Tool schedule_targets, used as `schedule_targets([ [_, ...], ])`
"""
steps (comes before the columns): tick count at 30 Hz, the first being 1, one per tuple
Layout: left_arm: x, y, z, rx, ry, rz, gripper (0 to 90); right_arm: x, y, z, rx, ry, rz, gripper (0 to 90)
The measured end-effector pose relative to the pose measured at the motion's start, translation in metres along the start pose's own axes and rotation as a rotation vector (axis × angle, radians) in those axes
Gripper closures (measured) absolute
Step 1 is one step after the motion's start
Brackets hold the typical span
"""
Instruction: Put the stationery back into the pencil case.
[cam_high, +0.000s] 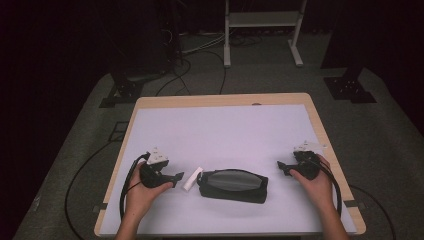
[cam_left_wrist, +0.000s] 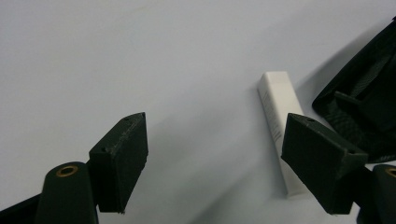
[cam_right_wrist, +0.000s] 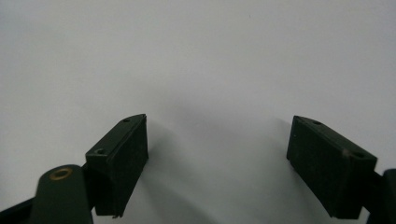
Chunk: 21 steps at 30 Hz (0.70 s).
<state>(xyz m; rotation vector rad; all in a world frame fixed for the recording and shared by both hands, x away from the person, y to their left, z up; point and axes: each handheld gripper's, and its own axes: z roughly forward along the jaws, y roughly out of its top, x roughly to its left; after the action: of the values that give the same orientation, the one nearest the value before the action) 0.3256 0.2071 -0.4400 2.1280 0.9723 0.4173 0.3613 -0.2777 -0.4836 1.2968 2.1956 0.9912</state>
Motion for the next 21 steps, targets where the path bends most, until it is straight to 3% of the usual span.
schedule_targets([
  [14,-0.011,0.020,0.016,0.002,-0.022,0.025,22.1,0.000,0.000,0.000,0.000,0.000,0.000,19.2],
  [21,-0.015,0.024,0.030,0.026,-0.028,0.035,21.8,0.000,0.000,0.000,0.000,0.000,0.000,19.2],
])
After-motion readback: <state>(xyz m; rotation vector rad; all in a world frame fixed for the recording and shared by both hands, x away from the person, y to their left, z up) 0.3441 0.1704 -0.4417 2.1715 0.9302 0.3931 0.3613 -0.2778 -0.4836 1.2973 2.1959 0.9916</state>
